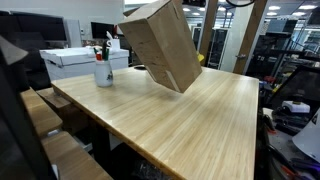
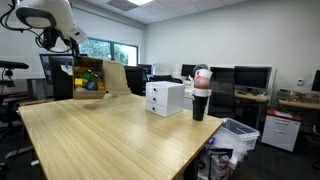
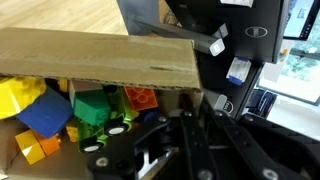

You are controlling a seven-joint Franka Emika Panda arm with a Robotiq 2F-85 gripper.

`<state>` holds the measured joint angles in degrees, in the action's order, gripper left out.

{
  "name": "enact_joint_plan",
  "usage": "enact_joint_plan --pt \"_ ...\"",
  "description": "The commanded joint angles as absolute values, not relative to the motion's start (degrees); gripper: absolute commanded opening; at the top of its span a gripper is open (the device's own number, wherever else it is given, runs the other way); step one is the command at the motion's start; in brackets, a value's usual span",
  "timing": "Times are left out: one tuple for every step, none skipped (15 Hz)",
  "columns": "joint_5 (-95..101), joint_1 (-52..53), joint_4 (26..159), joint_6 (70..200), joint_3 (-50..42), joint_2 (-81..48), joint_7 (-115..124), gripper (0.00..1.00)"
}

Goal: Take everything out of the box

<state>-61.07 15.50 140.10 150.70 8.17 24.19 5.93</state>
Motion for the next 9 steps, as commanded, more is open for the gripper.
enact_joint_plan --pt "-68.28 15.85 141.67 152.63 7.91 27.01 0.32 0.04" --pt "-70.06 15.73 141.83 152.68 7.95 27.10 -0.98 0.04" --pt "-72.10 15.62 141.94 152.87 8.08 27.15 -2.16 0.04" --pt "-73.72 15.50 142.06 152.84 8.12 27.20 -3.13 0.04" --pt "-75.00 16.92 142.30 153.58 6.91 27.15 -4.03 0.04" --pt "-76.37 16.88 142.43 153.61 6.86 27.24 -4.84 0.04" --pt "-77.75 16.84 142.59 153.65 6.77 27.29 -5.71 0.04" --pt "-78.84 16.81 142.73 153.73 6.70 27.29 -6.49 0.04" --pt "-80.17 16.85 142.89 153.85 6.53 27.30 -7.49 0.04"
